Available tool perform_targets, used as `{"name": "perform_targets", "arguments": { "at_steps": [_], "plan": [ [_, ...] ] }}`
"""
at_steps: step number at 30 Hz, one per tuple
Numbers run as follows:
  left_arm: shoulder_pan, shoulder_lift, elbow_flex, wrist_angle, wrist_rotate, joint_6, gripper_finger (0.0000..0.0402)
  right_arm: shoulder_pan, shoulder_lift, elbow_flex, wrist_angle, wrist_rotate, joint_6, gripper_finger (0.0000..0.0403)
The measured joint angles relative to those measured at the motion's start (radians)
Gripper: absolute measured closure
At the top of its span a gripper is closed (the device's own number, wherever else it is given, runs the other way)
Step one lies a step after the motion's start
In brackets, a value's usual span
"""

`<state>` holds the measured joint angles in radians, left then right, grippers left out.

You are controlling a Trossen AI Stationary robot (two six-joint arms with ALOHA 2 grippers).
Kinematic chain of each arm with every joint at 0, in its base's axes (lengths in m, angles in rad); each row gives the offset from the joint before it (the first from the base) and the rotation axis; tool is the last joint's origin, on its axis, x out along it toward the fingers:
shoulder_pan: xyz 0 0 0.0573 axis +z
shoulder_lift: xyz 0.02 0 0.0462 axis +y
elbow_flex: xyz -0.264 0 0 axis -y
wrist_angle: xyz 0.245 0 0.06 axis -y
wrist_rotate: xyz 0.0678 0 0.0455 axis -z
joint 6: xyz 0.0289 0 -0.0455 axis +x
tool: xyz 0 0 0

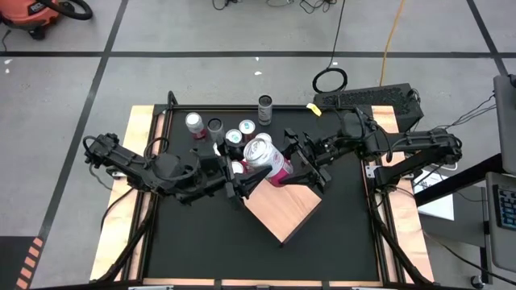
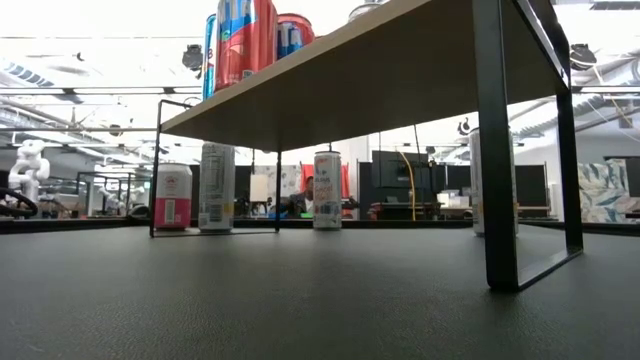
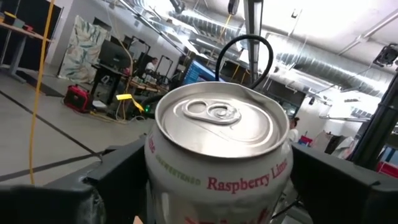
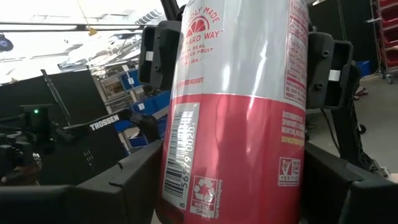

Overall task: Place canned beverage on shelf
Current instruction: Put the bottom pink soda can on the shelf aligned with the other pink soda can

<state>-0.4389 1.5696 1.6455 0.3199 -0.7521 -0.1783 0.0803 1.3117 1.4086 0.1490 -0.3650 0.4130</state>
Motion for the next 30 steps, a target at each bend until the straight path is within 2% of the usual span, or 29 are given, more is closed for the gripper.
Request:
{"name": "perform_targets", "arguments": {
  "at_steps": [8, 15, 21, 25, 30],
  "plan": [
    [0.001, 0.0, 0.0, -0.011, 0.006, 0.004, 0.0099, 0.0, 0.0, 0.0, -0.001, -0.001, -0.006, 0.0131],
    [-0.005, 0.0, 0.0, -0.028, 0.004, -0.025, 0.0108, 0.0, -0.001, 0.0, -0.013, -0.002, 0.017, 0.0126],
    [-0.016, 0.0, -0.001, -0.049, 0.0, -0.026, 0.0109, 0.0, -0.001, 0.001, -0.072, -0.014, 0.088, 0.0078],
    [-0.034, 0.001, -0.002, -0.055, -0.007, -0.024, 0.011, 0.0, -0.002, 0.001, -0.121, -0.059, 0.128, 0.0041],
    [-0.072, 0.001, -0.002, -0.056, -0.045, -0.022, 0.011, 0.0, -0.003, 0.001, -0.168, -0.112, 0.15, 0.0017]
  ]
}}
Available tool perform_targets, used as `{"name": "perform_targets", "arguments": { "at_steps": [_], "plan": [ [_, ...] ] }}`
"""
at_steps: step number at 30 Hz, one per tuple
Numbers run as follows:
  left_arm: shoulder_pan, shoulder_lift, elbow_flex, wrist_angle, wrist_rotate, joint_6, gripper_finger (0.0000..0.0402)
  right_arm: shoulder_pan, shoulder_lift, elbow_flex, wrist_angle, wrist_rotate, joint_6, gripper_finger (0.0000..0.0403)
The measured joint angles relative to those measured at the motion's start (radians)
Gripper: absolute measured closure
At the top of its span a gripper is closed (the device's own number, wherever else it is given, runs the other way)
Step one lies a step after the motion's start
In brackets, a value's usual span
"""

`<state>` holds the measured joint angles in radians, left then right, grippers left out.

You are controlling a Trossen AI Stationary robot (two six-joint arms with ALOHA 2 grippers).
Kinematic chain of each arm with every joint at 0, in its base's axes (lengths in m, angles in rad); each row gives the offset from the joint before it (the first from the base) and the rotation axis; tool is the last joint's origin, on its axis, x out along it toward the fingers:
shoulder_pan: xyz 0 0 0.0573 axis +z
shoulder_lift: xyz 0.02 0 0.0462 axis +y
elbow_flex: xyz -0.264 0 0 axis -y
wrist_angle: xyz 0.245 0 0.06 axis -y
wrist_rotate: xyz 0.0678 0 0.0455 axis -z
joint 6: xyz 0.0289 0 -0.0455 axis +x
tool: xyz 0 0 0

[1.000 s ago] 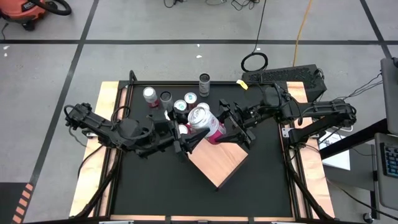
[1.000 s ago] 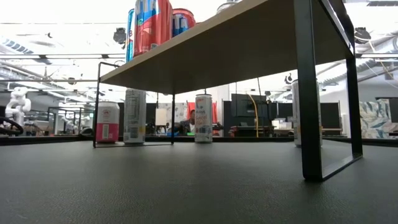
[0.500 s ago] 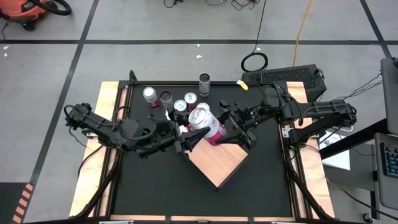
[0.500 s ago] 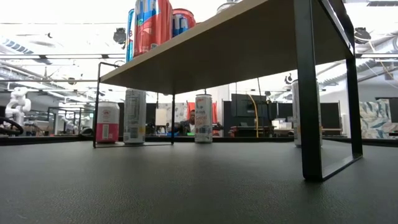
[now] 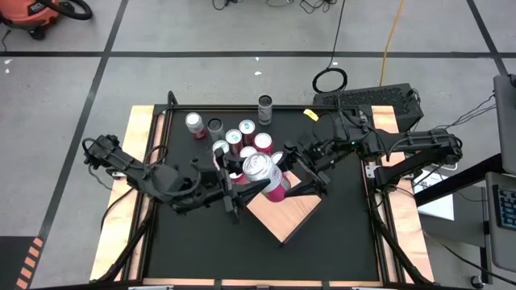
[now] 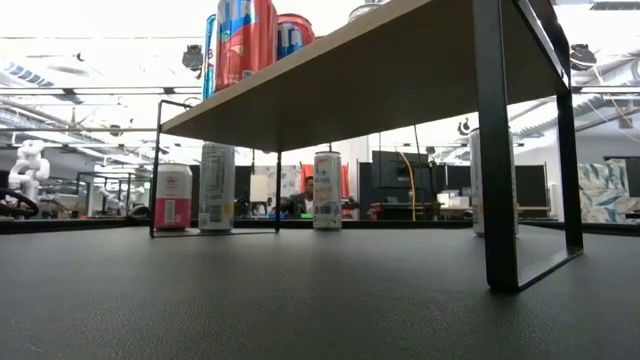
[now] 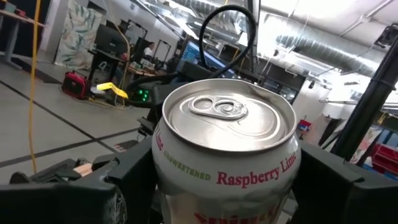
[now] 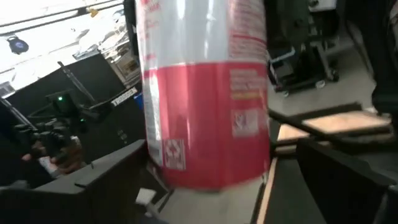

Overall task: Place canned beverage on shelf
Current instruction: Put the bottom pink soda can on the shelf aligned with the other pink soda can

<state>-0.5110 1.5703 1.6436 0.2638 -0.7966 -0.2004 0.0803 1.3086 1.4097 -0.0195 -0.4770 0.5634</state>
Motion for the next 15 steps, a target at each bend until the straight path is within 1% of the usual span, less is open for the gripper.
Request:
{"name": "perform_targets", "arguments": {
  "at_steps": [3, 6, 10, 15],
  "plan": [
    [-0.024, 0.0, 0.0, 0.002, -0.03, 0.021, 0.011, 0.0, -0.011, 0.0, -0.064, -0.02, 0.0, 0.0015],
    [-0.045, 0.0, 0.0, -0.001, -0.066, 0.041, 0.011, -0.001, -0.037, -0.001, -0.157, -0.016, -0.017, 0.0014],
    [-0.066, 0.0, 0.0, -0.028, -0.129, 0.061, 0.0111, 0.0, -0.082, -0.001, -0.246, 0.04, -0.029, 0.0014],
    [-0.068, -0.001, 0.001, -0.137, -0.203, 0.079, 0.0111, 0.0, -0.163, -0.001, -0.338, 0.091, -0.094, 0.0014]
  ]
}}
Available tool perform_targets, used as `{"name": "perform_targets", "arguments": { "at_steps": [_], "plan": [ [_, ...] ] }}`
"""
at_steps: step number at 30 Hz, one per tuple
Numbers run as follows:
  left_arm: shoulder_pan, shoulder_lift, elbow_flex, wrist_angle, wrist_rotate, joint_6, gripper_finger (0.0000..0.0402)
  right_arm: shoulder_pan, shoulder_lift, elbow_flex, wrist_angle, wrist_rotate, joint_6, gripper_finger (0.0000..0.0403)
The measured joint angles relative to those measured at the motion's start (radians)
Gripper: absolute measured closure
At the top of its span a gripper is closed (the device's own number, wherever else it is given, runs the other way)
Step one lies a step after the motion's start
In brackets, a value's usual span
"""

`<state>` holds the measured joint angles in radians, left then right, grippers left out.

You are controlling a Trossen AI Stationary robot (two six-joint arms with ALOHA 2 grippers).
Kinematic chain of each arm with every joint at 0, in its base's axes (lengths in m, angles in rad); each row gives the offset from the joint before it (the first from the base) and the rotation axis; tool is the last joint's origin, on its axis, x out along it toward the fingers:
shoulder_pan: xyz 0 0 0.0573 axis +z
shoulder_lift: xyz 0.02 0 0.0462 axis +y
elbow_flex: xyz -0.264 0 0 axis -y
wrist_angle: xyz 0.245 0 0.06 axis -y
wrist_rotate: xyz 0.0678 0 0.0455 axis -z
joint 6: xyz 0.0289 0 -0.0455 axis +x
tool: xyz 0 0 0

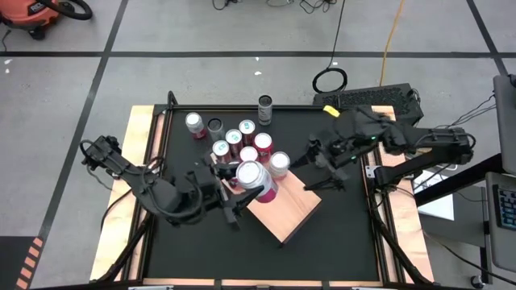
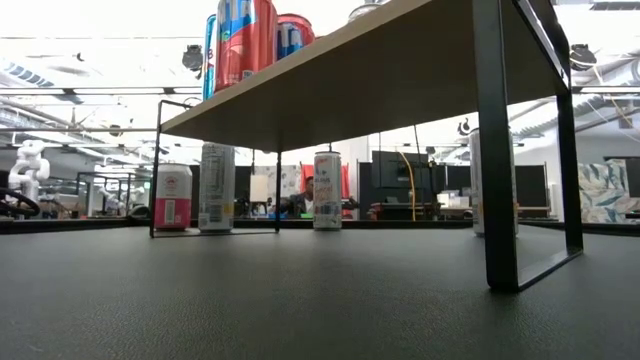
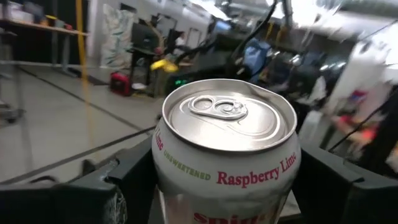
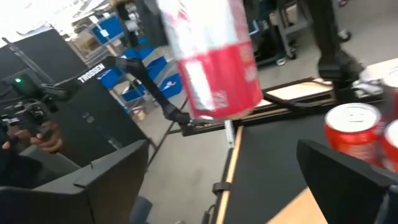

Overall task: Place canned beverage on shelf
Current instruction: Put the bottom pink soda can on the shelf aligned with the other pink soda can

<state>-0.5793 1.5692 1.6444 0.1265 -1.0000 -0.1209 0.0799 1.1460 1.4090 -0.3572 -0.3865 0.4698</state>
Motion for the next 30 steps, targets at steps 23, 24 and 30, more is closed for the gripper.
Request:
{"name": "perform_targets", "arguments": {
  "at_steps": [23, 24, 30],
  "plan": [
    [0.046, 0.044, 0.001, -0.309, -0.018, -0.25, 0.0111, 0.0, -0.275, 0.0, -0.135, 0.018, -0.07, 0.0014],
    [0.046, 0.057, 0.001, -0.313, -0.012, -0.274, 0.0111, 0.0, -0.274, 0.0, -0.135, 0.018, -0.069, 0.0014],
    [0.041, 0.14, 0.001, -0.322, -0.007, -0.346, 0.0111, 0.0, -0.251, 0.0, -0.134, 0.02, -0.036, 0.0014]
  ]
}}
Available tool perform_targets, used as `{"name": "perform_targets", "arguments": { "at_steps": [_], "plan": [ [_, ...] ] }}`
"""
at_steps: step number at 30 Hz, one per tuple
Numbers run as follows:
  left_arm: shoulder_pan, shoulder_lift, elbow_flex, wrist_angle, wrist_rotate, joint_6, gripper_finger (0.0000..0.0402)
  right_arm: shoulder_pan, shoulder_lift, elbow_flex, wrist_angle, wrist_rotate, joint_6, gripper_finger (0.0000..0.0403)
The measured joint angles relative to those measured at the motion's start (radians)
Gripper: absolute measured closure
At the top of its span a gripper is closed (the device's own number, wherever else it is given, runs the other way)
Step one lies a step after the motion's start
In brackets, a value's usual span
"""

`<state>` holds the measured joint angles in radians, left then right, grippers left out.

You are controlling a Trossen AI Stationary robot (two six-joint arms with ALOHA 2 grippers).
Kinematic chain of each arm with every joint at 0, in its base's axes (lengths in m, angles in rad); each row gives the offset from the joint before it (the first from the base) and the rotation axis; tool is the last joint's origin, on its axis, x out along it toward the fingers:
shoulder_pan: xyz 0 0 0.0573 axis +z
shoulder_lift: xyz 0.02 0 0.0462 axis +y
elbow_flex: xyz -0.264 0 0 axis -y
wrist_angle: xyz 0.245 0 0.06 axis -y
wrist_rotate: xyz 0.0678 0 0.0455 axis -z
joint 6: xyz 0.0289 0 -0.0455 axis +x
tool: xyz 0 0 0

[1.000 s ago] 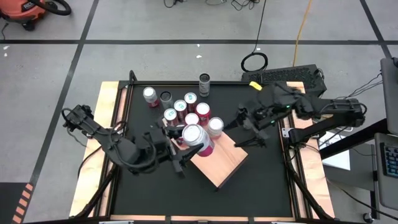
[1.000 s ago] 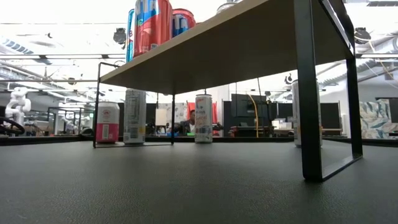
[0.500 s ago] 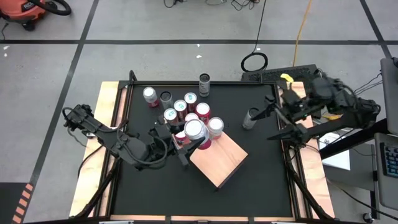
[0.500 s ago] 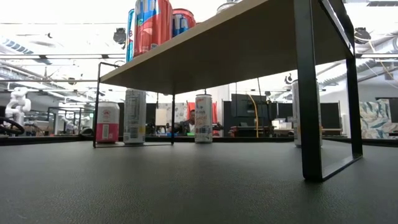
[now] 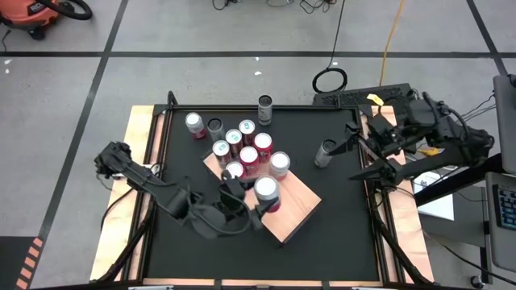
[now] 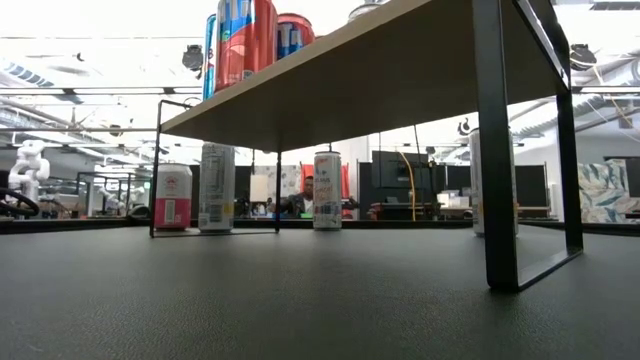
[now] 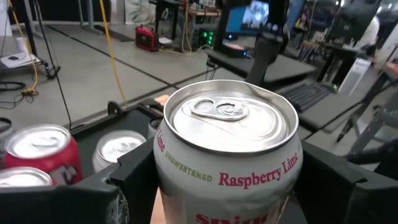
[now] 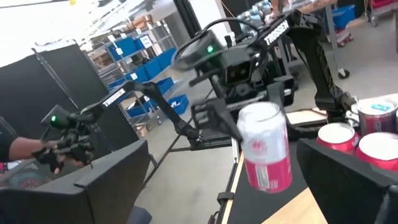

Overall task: Place canned beverage on shelf
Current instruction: Put the bottom pink soda can on the shelf aligned with the other pink soda can

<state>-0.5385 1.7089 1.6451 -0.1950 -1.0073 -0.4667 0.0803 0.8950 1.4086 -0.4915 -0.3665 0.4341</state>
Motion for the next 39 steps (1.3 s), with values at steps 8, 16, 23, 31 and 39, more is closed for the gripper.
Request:
{"name": "perform_targets", "arguments": {
  "at_steps": [8, 16, 23, 31, 39],
  "plan": [
    [0.002, 0.051, 0.0, -0.105, -0.033, -0.073, 0.0111, 0.0, 0.025, 0.0, 0.0, 0.0, 0.03, 0.0014],
    [-0.045, -0.043, 0.0, -0.372, -0.002, -0.153, 0.0111, 0.0, 0.024, 0.0, 0.001, -0.001, 0.059, 0.0014],
    [-0.053, -0.07, -0.088, -0.378, -0.007, -0.179, 0.0111, 0.0, 0.025, 0.0, 0.001, 0.004, 0.054, 0.0014],
    [-0.018, -0.071, -0.27, -0.07, -0.025, -0.171, 0.0111, 0.0, 0.025, 0.0, 0.001, 0.005, 0.062, 0.0014],
    [0.037, -0.071, -0.362, 0.13, 0.017, -0.048, 0.0111, 0.0, 0.025, 0.0, 0.001, 0.006, 0.054, 0.0014]
  ]
}}
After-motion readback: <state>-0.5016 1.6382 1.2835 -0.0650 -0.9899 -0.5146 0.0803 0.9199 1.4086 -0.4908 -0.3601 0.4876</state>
